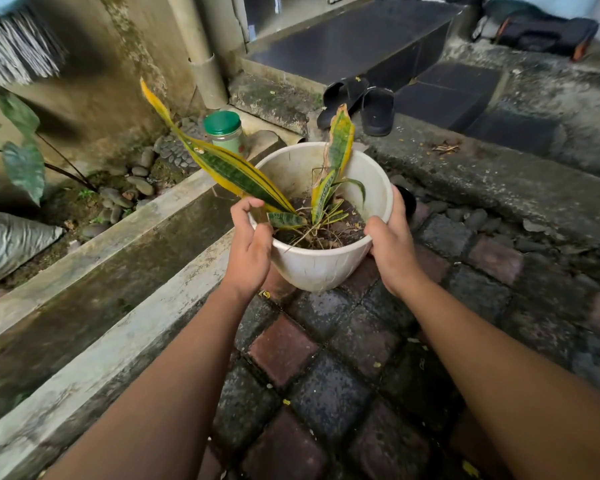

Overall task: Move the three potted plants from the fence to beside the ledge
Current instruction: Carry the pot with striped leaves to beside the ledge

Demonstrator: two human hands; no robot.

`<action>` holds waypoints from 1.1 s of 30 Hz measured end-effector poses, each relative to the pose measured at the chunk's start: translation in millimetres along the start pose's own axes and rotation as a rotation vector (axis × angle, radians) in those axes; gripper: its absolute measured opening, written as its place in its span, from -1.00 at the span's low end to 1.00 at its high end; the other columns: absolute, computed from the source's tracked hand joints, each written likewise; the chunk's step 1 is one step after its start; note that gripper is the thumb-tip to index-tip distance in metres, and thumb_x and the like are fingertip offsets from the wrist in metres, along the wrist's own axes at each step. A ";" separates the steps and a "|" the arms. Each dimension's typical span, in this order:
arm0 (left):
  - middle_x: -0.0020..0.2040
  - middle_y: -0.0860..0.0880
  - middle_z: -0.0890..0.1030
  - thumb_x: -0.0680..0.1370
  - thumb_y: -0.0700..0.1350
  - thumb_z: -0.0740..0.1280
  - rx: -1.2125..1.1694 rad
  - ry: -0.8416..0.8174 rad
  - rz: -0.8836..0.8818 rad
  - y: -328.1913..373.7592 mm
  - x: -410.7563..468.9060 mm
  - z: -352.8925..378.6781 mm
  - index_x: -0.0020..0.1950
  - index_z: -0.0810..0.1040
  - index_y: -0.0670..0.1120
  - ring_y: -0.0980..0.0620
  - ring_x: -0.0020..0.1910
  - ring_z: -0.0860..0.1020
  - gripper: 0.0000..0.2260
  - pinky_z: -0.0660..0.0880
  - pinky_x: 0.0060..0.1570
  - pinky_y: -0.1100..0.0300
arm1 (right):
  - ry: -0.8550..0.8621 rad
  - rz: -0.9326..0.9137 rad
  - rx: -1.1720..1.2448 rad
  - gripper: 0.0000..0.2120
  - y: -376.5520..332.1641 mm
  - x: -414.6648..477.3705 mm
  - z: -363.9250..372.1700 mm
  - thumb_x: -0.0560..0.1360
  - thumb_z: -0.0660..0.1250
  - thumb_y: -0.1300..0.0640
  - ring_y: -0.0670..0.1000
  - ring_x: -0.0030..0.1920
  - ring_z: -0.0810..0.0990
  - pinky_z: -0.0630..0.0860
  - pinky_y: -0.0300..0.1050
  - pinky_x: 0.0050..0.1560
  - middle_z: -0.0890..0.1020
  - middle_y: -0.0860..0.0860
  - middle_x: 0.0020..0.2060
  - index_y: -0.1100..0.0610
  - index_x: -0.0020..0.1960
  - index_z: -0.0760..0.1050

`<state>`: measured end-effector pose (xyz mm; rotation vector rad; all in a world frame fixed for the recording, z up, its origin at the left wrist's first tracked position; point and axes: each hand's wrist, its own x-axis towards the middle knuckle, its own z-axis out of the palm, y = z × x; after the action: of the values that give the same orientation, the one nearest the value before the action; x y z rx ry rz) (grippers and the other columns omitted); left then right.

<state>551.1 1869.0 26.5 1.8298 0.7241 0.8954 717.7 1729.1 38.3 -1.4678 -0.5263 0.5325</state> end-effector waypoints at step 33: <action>0.53 -0.26 0.12 0.53 0.04 0.35 0.108 0.164 -0.524 173.0 -7.0 -22.9 0.58 0.14 -0.08 -0.18 0.47 0.22 -0.31 0.15 0.42 0.20 | -0.129 0.011 -0.729 -0.41 -159.3 -7.3 -54.0 0.57 0.46 0.09 0.11 0.47 0.42 0.26 -0.27 0.25 0.43 0.16 0.49 0.03 0.55 0.36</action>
<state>545.2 1808.5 190.2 1.5518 1.3027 0.6687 748.4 1677.3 195.5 -2.1344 -0.8725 0.4646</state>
